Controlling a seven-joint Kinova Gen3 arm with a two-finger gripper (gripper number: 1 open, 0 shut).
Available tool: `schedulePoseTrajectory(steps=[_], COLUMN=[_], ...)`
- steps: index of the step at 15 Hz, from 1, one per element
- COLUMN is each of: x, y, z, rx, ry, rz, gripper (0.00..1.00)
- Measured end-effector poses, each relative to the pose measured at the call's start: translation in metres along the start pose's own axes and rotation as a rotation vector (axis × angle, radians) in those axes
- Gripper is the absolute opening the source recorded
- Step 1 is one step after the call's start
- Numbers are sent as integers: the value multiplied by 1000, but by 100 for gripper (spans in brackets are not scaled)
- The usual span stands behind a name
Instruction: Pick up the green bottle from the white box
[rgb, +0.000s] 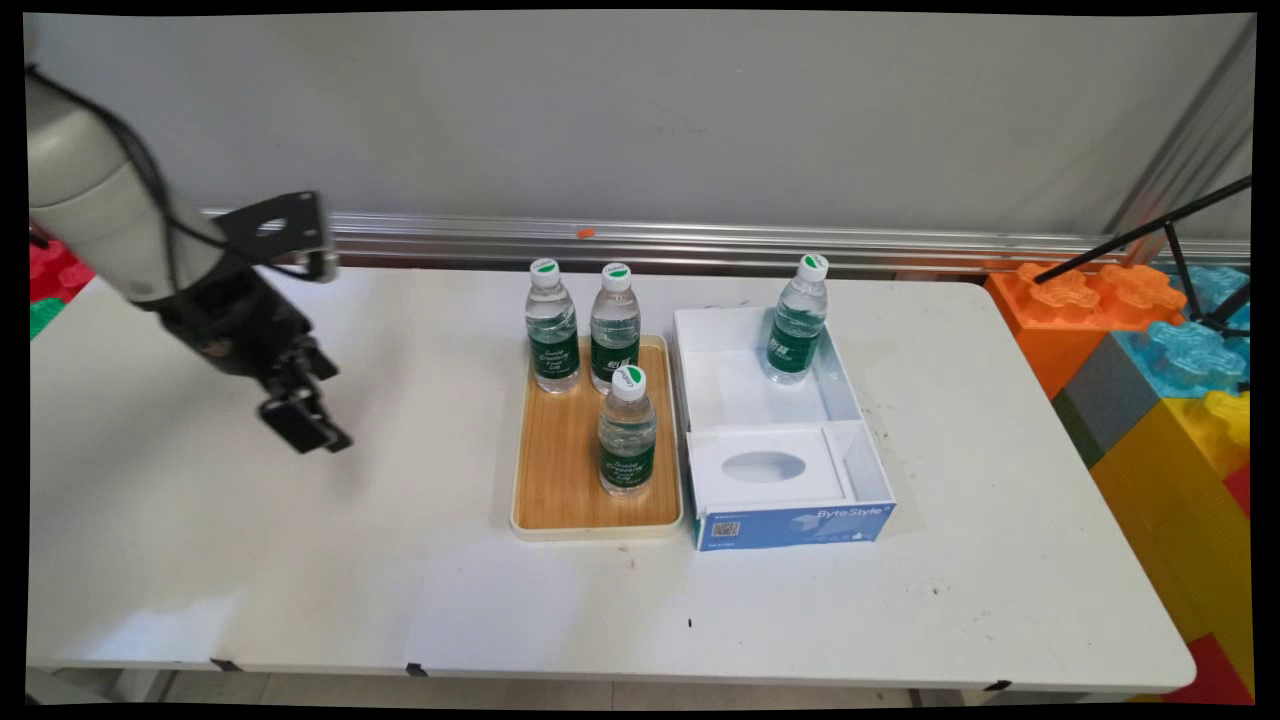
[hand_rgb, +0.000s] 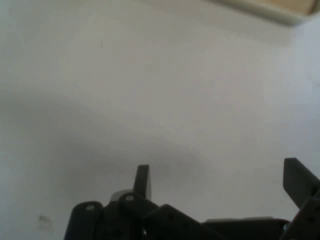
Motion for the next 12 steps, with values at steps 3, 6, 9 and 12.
schedulePoseTrajectory(steps=[3,6,9,12], x=[50,98,139,173], y=[22,29,29,29], z=[-4,-7,-12,-15], rx=[20,43,50,53], ry=[18,64,132,199], rz=[5,2,-13,-22], gripper=[100,100,100,100])
